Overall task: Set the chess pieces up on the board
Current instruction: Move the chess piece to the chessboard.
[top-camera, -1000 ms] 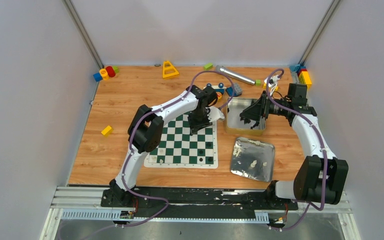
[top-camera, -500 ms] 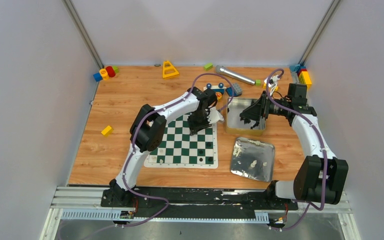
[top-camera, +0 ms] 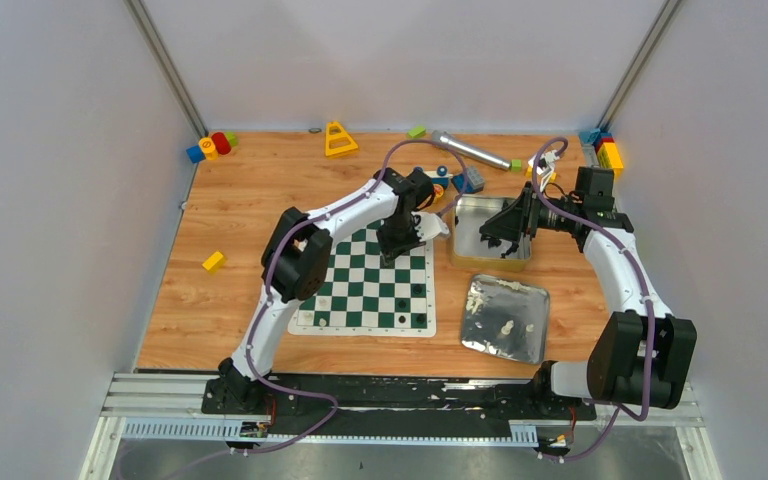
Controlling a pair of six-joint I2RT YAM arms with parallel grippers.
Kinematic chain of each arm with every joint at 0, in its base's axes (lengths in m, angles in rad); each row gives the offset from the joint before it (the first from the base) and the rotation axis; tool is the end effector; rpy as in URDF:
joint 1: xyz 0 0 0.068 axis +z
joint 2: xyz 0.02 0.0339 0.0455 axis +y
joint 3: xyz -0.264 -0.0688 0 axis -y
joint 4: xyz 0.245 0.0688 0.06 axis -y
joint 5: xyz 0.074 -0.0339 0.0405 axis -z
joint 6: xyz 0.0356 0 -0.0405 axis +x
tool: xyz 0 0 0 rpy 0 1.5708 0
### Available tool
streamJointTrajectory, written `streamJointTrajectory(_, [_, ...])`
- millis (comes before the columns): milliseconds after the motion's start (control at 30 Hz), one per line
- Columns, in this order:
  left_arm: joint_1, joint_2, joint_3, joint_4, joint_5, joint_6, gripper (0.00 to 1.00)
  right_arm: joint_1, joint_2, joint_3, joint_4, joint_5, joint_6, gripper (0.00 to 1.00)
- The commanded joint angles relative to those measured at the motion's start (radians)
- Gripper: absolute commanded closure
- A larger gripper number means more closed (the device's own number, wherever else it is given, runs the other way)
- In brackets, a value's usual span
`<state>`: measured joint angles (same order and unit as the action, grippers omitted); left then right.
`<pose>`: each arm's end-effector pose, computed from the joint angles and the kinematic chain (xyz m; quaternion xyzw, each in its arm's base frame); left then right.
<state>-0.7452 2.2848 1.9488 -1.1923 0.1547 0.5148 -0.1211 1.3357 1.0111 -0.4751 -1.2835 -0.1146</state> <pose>0.3260 -0.3082 0.1798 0.5886 0.8045 -0.0792 0.0122 0.2706 0.0015 0.2887 -0.2227 0.7430 0.5154 0.3644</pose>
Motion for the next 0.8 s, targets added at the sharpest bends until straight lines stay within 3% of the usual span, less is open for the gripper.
streamJointTrajectory(0, [0.004, 0.032, 0.112, -0.014, 0.026, -0.035, 1.00, -0.006, -0.002, -0.002, 0.016, -0.024, -0.022, 0.46])
streamJointTrajectory(367, [0.004, 0.138, 0.291, -0.016, 0.017, -0.069, 1.00, -0.006, -0.002, -0.003, 0.016, -0.024, -0.024, 0.47])
streamJointTrajectory(767, [0.004, 0.167, 0.324, -0.002, 0.002, -0.070, 1.00, -0.006, 0.006, -0.003, 0.014, -0.025, -0.025, 0.46])
